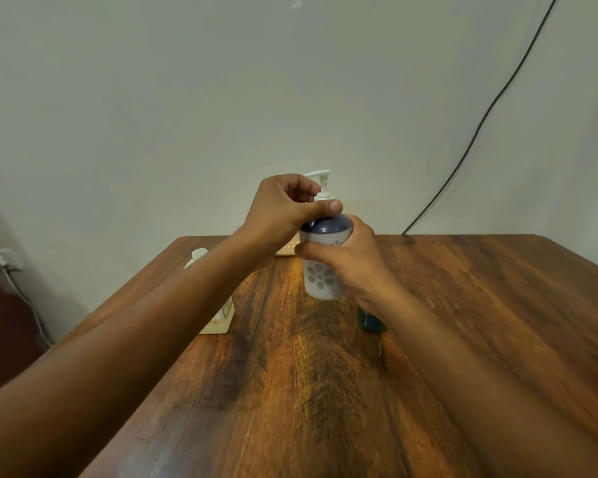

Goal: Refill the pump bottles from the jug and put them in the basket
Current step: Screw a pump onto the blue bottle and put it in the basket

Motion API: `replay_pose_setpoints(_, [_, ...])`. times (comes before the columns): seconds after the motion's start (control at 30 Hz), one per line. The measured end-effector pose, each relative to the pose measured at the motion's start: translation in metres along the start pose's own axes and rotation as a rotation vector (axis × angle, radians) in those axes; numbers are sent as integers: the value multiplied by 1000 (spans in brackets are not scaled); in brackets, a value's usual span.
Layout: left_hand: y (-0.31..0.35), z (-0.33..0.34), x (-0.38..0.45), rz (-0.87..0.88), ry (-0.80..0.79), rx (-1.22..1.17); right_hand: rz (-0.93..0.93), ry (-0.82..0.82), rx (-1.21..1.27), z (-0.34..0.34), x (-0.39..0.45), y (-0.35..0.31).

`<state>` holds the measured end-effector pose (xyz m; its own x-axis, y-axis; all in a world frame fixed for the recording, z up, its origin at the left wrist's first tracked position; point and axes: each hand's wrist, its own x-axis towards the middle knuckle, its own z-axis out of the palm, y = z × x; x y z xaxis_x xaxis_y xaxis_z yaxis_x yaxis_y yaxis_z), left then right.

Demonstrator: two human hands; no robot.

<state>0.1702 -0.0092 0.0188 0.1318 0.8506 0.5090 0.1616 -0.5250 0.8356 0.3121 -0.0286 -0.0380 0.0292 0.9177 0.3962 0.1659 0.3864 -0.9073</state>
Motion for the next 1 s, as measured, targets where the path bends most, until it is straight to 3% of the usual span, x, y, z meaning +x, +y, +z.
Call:
replay_pose_setpoints(0.3, [9, -16, 9, -25, -311, -46, 16, -10, 47, -5, 1, -1])
replay_pose_setpoints(0.53, [4, -2, 3, 52, -85, 138, -25, 3, 19, 0, 3, -1])
replay_pose_setpoints(0.63, [7, -6, 3, 71, -149, 164, -42, -64, 29, -6, 1, -1])
replay_pose_setpoints(0.77, [11, -19, 2, 60, -305, 53, 17, -327, 133, -20, 3, -2])
replay_pose_setpoints(1.0, [8, -14, 0, 54, -191, 129, 109, -464, 207, -27, 13, -5])
